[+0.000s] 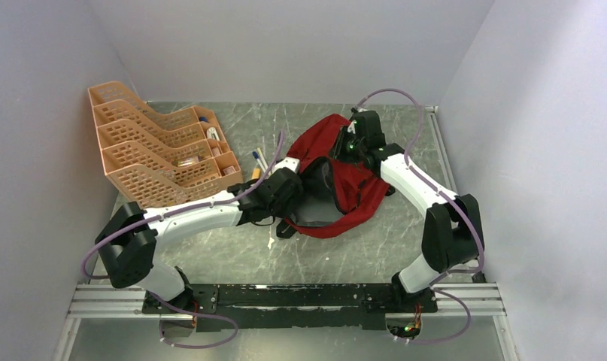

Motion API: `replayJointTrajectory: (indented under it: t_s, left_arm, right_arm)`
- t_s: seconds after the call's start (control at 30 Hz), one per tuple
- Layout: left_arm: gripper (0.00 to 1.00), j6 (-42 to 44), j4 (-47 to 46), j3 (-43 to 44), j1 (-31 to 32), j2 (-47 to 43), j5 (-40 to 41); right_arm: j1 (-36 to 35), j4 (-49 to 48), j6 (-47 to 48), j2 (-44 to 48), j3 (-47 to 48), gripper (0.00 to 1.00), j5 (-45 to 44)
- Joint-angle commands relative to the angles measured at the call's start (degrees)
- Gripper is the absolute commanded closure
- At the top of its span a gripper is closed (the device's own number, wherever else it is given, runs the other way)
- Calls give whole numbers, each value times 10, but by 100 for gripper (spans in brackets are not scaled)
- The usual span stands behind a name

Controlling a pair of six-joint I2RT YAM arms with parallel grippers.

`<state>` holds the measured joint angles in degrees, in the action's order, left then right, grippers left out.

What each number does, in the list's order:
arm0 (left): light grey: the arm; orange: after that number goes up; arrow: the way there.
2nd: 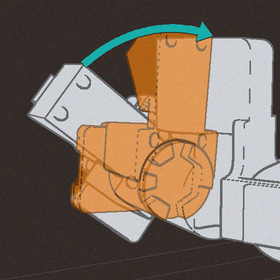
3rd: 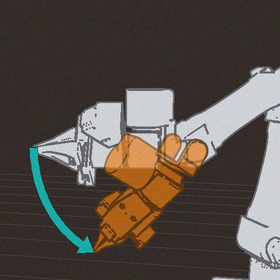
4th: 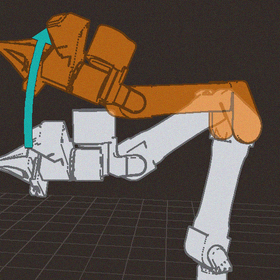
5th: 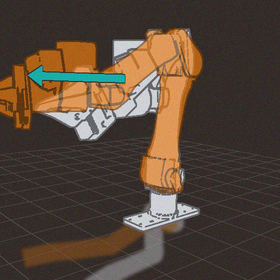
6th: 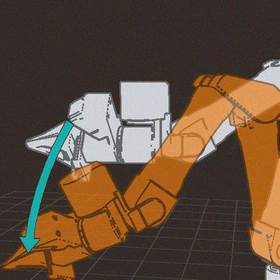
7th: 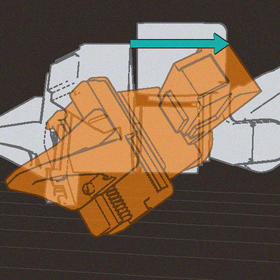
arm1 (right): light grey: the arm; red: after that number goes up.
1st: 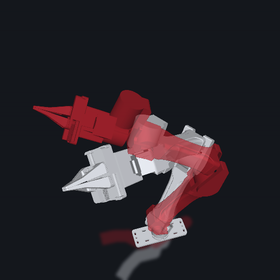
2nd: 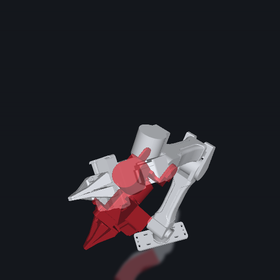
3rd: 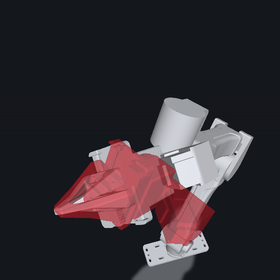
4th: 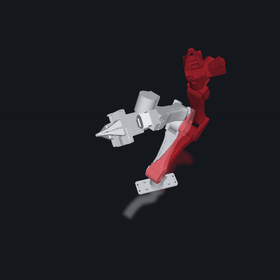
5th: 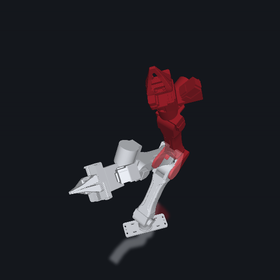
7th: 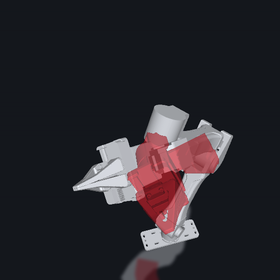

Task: Pack the student bag
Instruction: Zip the student bag at the center of the board.

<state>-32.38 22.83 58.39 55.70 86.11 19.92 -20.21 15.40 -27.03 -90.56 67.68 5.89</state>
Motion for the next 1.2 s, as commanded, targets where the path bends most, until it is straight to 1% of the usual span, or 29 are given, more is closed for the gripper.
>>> replayJointTrajectory:
  t_s: [0.0, 0.13, 0.23, 0.5, 0.6, 0.67, 0.7, 0.87, 0.97, 1.07, 1.17]
  left_arm:
    - [95, 2, 9, 45, -5, 17, 11]
    - [95, 10, 20, 75, -10, 33, 12]
    - [95, 12, 22, 81, -13, 31, 13]
    - [95, -8, 26, 51, -19, 12, 17]
    - [95, -13, 22, 38, -21, 9, 10]
    - [95, -16, 19, 32, -20, 10, 4]
    - [95, -17, 20, 31, -20, 11, 2]
    - [95, -19, 15, 20, -20, 4, -3]
    - [95, -18, 12, 16, -20, -1, -3]
    - [95, -18, 8, 13, -20, -1, -8]
    - [95, -16, 6, 13, -20, 2, -16]
  right_arm:
    - [-10, 3, 7, 22, -35, 72, 75]
    - [-28, -2, 6, 33, -73, 73, 119]
    - [-51, 12, 14, 36, -86, 73, 141]
    - [-108, 14, 5, 69, -146, 73, 136]
    - [-120, -14, -11, 79, -175, 72, 127]
    - [-122, -16, -10, 86, -176, 70, 129]
    - [-122, -12, -7, 95, -169, 67, 118]
    - [-122, 18, 15, 175, -140, 55, 6]
    - [-122, 41, 18, 223, -134, 49, -88]
    - [-115, 62, 20, 247, -137, 48, -166]
    - [-109, 83, 23, 233, -140, 51, -192]
